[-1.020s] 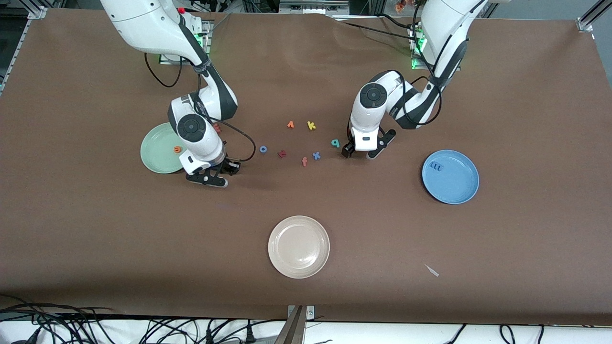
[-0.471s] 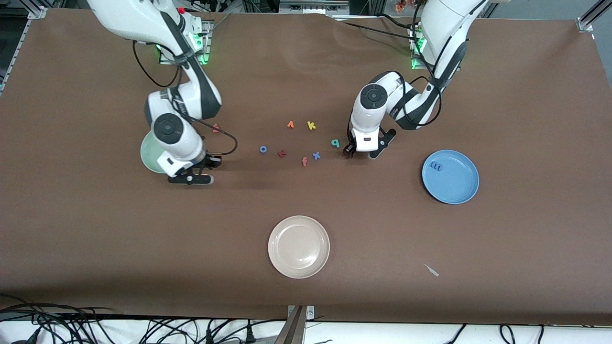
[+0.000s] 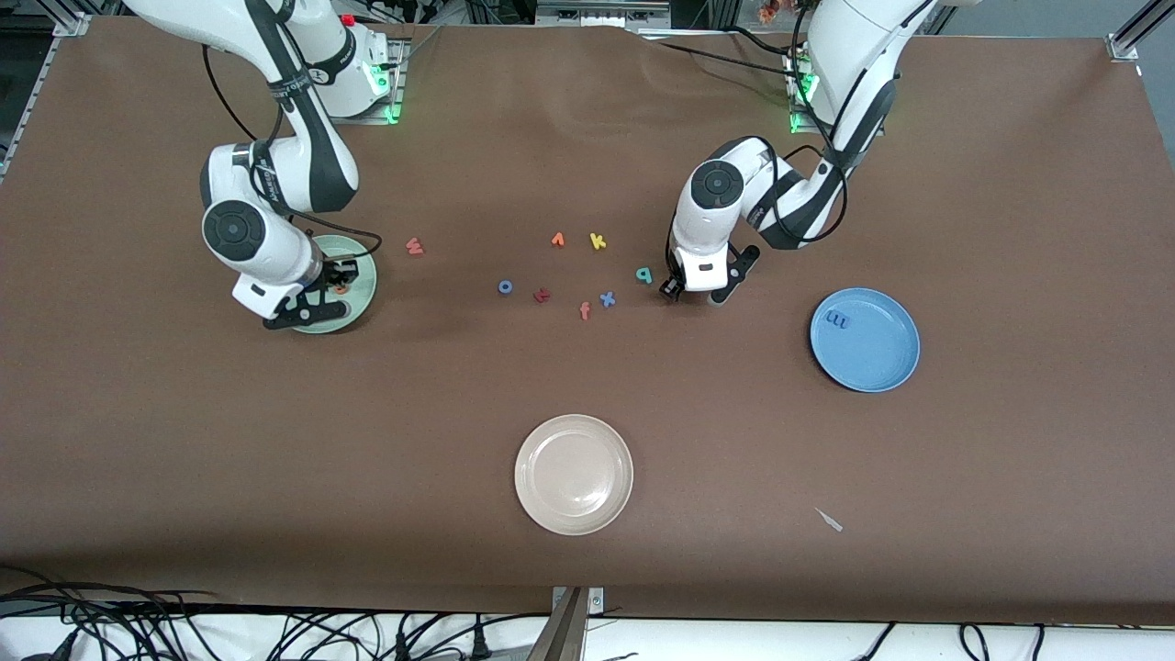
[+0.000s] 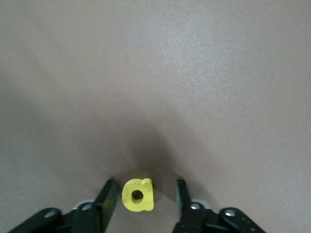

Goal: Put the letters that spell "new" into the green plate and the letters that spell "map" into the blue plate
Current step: 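Carry the green c to the green plate while the left gripper lifts yellow, then open the right gripper over the green plate while the left gripper carries yellow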

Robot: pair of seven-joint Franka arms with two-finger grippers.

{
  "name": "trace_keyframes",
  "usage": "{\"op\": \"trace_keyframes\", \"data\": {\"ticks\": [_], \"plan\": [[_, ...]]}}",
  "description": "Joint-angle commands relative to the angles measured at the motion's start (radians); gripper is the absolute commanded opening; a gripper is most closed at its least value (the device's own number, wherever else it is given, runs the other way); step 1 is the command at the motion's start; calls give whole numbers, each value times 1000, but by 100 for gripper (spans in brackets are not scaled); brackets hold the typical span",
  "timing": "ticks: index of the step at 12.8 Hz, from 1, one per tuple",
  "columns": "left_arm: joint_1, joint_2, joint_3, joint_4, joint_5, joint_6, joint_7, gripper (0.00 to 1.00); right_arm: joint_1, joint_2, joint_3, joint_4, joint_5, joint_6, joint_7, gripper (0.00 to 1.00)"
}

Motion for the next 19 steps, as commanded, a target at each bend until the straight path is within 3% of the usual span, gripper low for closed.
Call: {"op": "trace_keyframes", "data": {"ticks": [1,2,3,4,7,10,12,14,17,19], "plan": [[-4,-1,0,0,35,0,-41,41,4,-82,-44,-218,12,179,-85,10],[-2,-1,0,0,35,0,-39,37,4,-82,-62,-229,10,186,-101,26],[-1,0,0,0,35,1,-39,31,4,-81,-64,-226,12,183,-99,89],[-1,0,0,0,37,0,-36,23,4,-82,-65,-224,12,181,-96,100],[1,-1,2,5,37,-8,2,8,11,-128,-37,-197,10,122,-56,100],[22,-5,3,52,37,-112,158,2,11,-133,86,-140,10,39,121,100],[74,-6,2,104,35,-271,378,2,11,-130,163,-131,9,49,247,100],[141,-11,2,143,31,-388,624,2,11,-124,212,-148,4,119,135,100],[266,-38,-1,183,26,-512,1004,2,11,-112,218,-157,7,129,111,95],[333,-40,-1,215,25,-589,1251,2,11,-104,237,-193,9,202,113,85]]}}
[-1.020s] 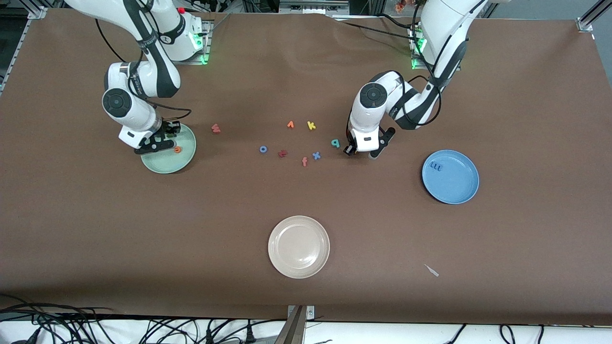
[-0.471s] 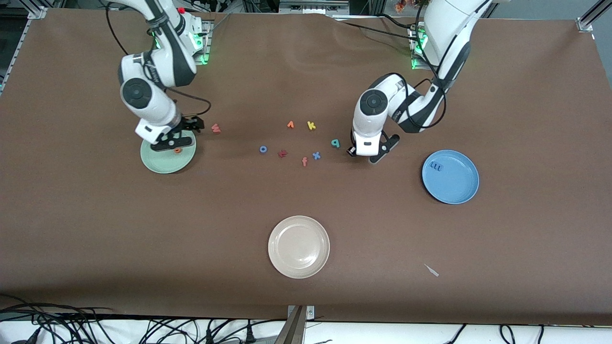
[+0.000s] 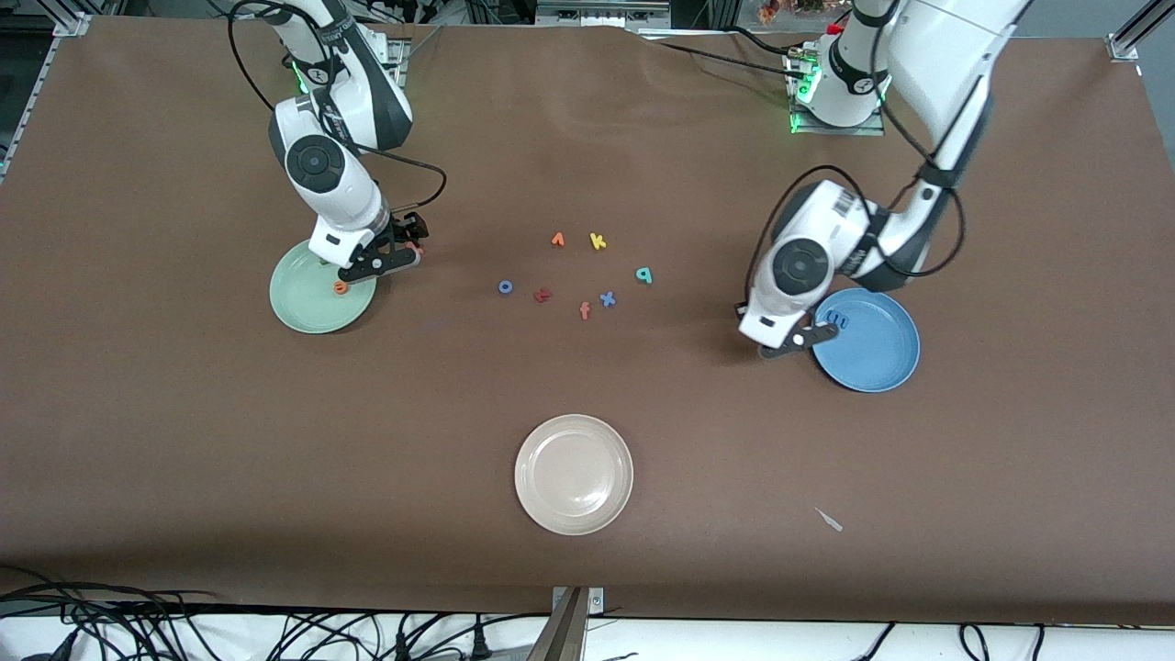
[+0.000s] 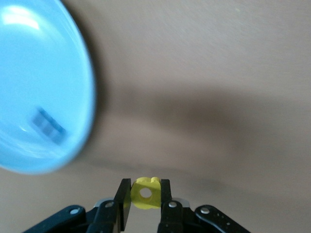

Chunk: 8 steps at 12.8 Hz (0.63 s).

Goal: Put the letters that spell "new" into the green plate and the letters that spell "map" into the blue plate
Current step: 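Open the right gripper over the green plate while the left gripper carries yellow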

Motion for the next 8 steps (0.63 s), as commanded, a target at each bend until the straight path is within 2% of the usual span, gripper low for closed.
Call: {"op": "trace_keyframes", "data": {"ticks": [1,3,4,5,6,8], "plan": [[85,-18,-10,28,23,-84,300,2,-6,8,18,-64,7,110,-18,85],[163,-7,-9,29,33,-78,524,3,-6,19,19,-81,7,144,-16,85],[200,-2,-7,29,33,-73,625,8,-6,28,25,-87,7,161,-16,85],[226,8,-7,29,35,-66,707,42,-6,35,27,-93,7,173,-15,84],[231,19,-7,28,33,-44,747,99,-6,52,27,-97,7,188,-14,84],[230,15,-10,29,17,-47,743,100,-6,65,41,-98,7,195,-14,84]]}}
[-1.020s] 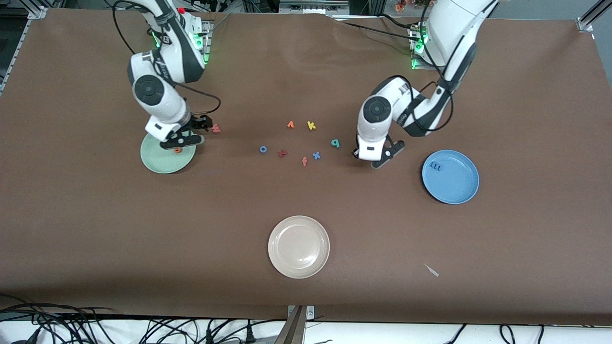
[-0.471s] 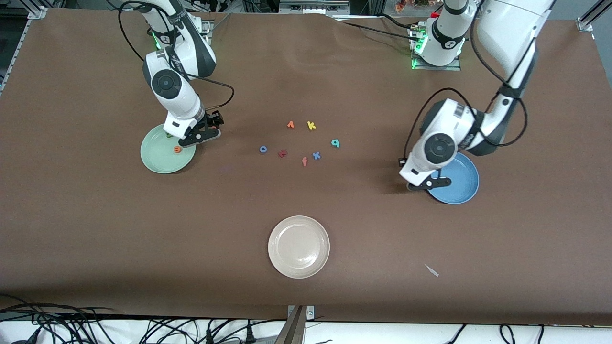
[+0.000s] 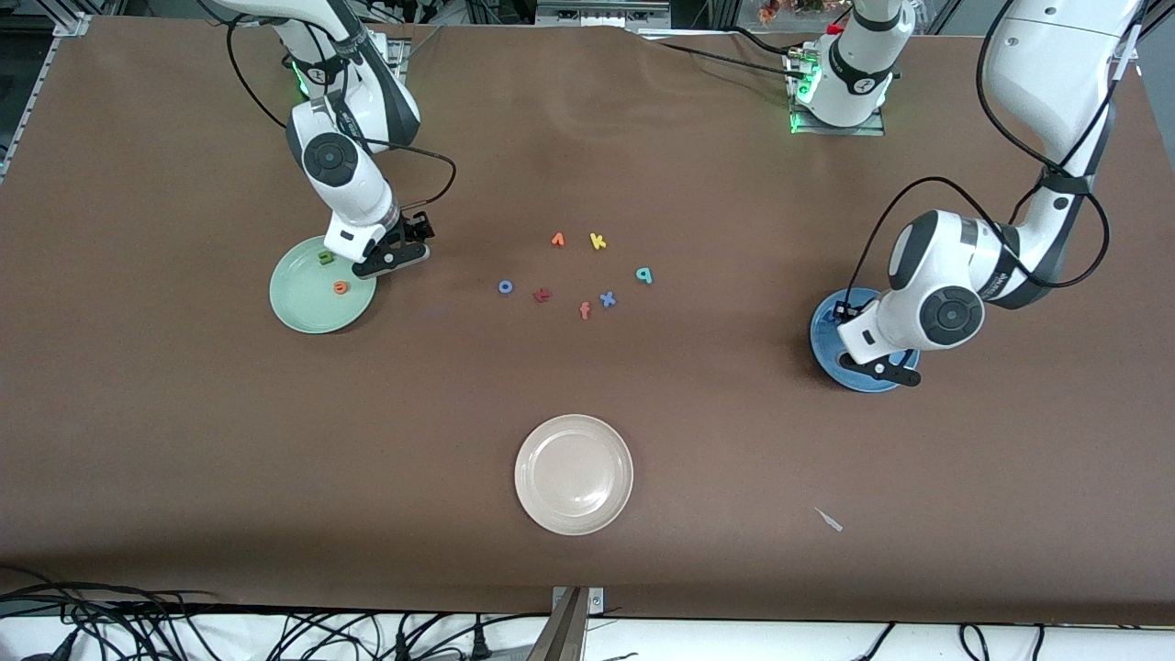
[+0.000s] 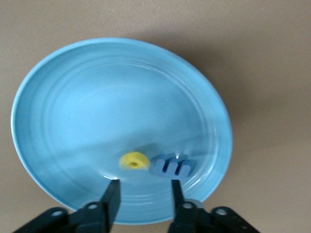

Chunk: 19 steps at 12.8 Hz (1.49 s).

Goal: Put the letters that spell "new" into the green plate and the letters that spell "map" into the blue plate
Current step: 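Open the left gripper to drop the yellow letter on the blue plate, then grasp the teal b with the left gripper while the right gripper grasps pink m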

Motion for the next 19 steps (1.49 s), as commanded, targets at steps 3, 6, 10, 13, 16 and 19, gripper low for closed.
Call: {"op": "trace_keyframes", "data": {"ticks": [3,6,10,13,16,19], "plan": [[-22,-6,-90,-5,-57,37,-235,100,-6,27,28,-19,7,41,-13,84],[-19,-26,-213,-66,-57,108,-544,100,-6,29,61,-29,7,41,41,83],[-23,-83,-339,-226,-54,338,-789,100,-6,30,80,-28,7,40,43,73],[-139,-67,-364,-218,-40,404,-1001,100,-7,38,78,-28,7,40,37,62],[-233,1,-362,-174,87,450,-1194,100,-9,47,78,-26,9,50,37,23],[-266,106,-358,-111,277,447,-1348,100,-9,18,75,-22,9,38,37,4]]}}
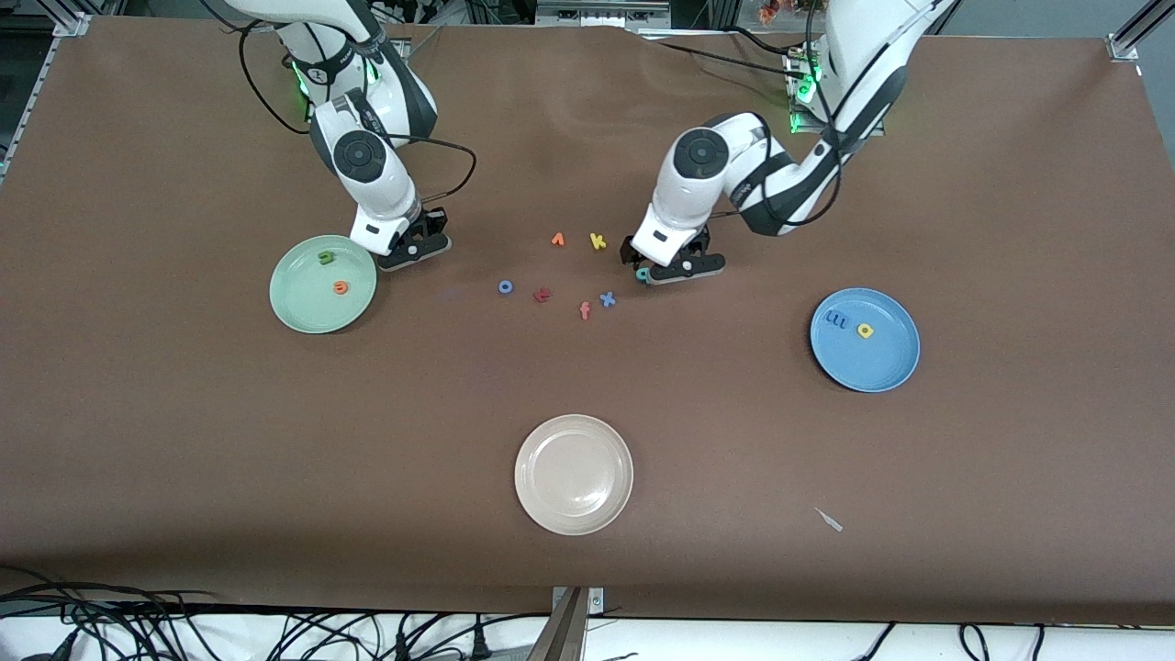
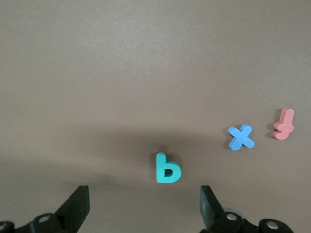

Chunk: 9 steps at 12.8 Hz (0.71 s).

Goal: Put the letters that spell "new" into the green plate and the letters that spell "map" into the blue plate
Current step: 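Grasp the teal b with the left gripper while the right gripper grasps pink m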

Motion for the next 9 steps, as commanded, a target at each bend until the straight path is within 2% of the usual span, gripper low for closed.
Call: {"op": "trace_keyframes", "data": {"ticks": [1,4,6,8,9], "plan": [[-5,107,8,70,139,4,-82,100,-7,-29,-5,-7,9,6,-7,4],[-30,148,10,122,150,1,-86,96,-7,-113,-55,16,9,-93,-13,4],[-36,176,11,151,152,-6,-83,91,-7,-158,-120,36,7,-167,-61,4],[-36,176,11,148,165,-8,-81,79,-7,-167,-219,51,7,-216,-160,6],[-34,176,11,147,167,-12,-79,73,-7,-167,-244,55,7,-229,-196,6]]}}
